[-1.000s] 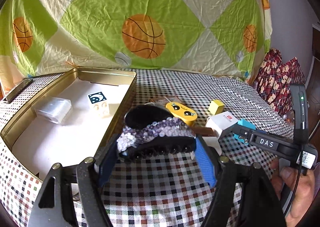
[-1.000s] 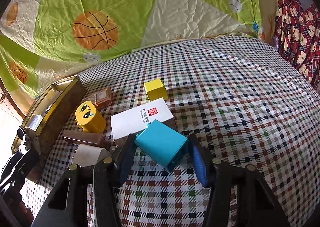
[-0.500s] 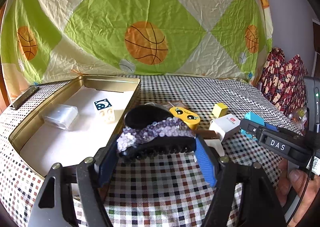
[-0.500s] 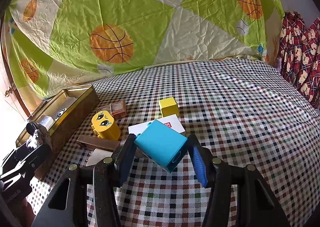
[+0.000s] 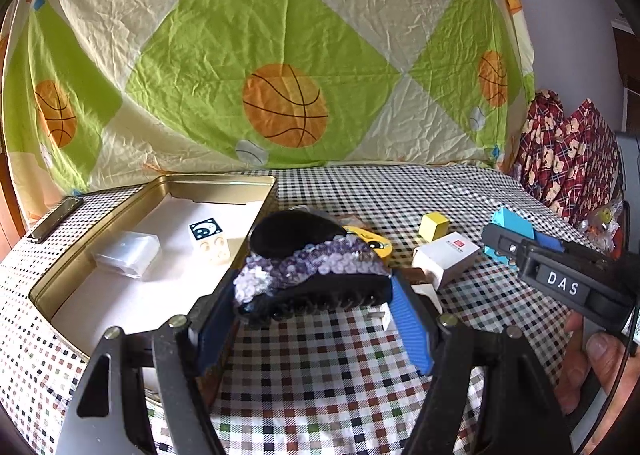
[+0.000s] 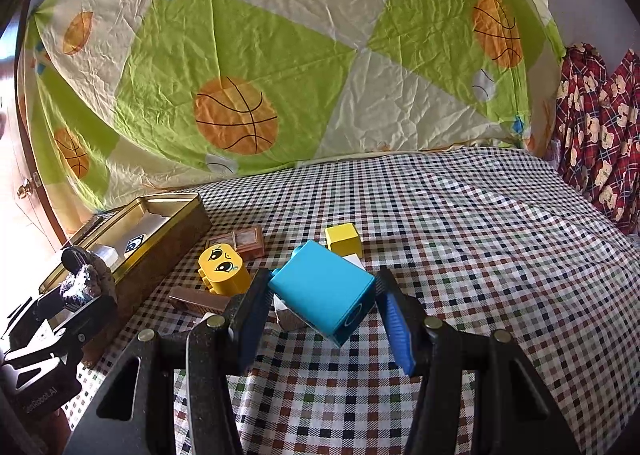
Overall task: Organize rigid objects
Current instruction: 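Lift the hair clip and the blue cube and carry them toward the tin, then lower the hair clip into the tin with the left tool while the right holds the blue cube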
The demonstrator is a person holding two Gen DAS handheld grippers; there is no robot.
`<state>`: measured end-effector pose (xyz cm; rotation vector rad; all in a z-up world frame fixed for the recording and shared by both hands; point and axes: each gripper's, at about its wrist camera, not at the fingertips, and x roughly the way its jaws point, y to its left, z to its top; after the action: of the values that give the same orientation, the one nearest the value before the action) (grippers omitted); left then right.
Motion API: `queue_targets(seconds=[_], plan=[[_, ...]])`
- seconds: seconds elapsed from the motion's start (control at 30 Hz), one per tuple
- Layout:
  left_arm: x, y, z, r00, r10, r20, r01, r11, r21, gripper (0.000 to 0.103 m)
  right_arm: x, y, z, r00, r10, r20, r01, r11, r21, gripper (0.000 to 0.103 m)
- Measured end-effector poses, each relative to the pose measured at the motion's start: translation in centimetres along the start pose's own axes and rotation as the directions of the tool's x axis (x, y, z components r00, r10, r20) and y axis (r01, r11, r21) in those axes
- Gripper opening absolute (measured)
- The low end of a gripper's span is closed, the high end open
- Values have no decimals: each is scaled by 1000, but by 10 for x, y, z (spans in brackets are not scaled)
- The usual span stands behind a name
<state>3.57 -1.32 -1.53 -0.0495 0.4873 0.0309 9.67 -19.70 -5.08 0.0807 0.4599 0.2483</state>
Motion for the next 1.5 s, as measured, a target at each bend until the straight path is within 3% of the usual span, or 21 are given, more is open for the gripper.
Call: queue_targets(seconds=[0.4,0.5,0.73,0.97,1.5], plan=[[-6,1,0,999,-24,32,25,1000,-13,73,-16,4,1,997,-38,71,39,999,-24,55],[-2,1,1,1000,-23,6,23,1000,-8,73,-16,8,1,996,-54,77,57,998,-36,55],[6,8,2,999,-34,-34,32,998,-51,73,-12,16,1,997,-32,68,35,998,-53,55],[2,3,2,999,-31,-13,31,999,-31,73,-21,28,0,992,4,129,5,998,-69,55],[-1,6,0,999,-36,16,37,998,-54,73,-25,40,-3,984,48,170,-28,993,-116,55]])
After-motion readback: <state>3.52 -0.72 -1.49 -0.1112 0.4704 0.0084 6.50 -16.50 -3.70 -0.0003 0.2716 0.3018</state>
